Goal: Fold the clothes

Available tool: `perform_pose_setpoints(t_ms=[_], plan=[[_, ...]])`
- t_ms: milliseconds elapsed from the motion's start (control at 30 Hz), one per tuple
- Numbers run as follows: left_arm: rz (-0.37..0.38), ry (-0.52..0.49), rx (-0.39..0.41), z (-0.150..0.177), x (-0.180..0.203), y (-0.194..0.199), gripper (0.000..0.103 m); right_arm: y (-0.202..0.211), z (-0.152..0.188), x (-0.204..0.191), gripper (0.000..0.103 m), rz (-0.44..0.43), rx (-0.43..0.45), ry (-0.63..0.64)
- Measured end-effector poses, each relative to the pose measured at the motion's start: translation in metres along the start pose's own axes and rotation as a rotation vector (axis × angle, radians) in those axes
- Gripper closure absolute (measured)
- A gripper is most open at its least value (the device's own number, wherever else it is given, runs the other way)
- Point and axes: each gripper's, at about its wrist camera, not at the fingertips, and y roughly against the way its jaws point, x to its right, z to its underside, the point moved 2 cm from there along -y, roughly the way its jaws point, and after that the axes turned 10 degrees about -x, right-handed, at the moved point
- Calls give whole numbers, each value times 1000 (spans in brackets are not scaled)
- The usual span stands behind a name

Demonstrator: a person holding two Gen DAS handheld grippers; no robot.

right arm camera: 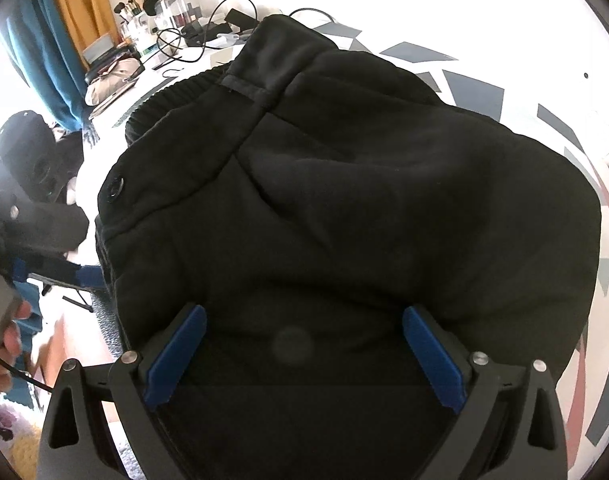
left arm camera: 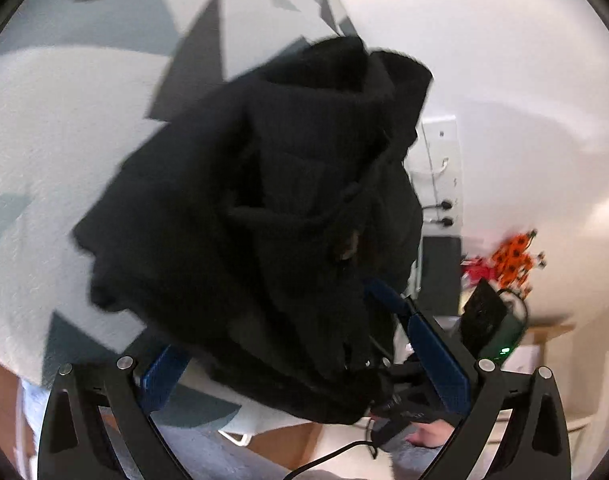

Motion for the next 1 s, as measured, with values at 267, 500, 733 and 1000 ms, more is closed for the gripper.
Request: perform_pose_setpoints(t_ms=[267, 500, 733, 1000], plan=[[-34, -29, 14, -10, 22, -21, 1, 1, 5, -11, 2, -33, 3, 12], [-111, 24, -3, 10, 4, -14, 48, 4, 5, -9, 3, -55, 14, 3], [-208, 8, -11, 8, 2, -15, 67, 54, 13, 69, 2, -223, 193, -237], [-246, -3, -18, 8, 4, -14, 67, 45, 21, 189, 0, -242, 225, -571]])
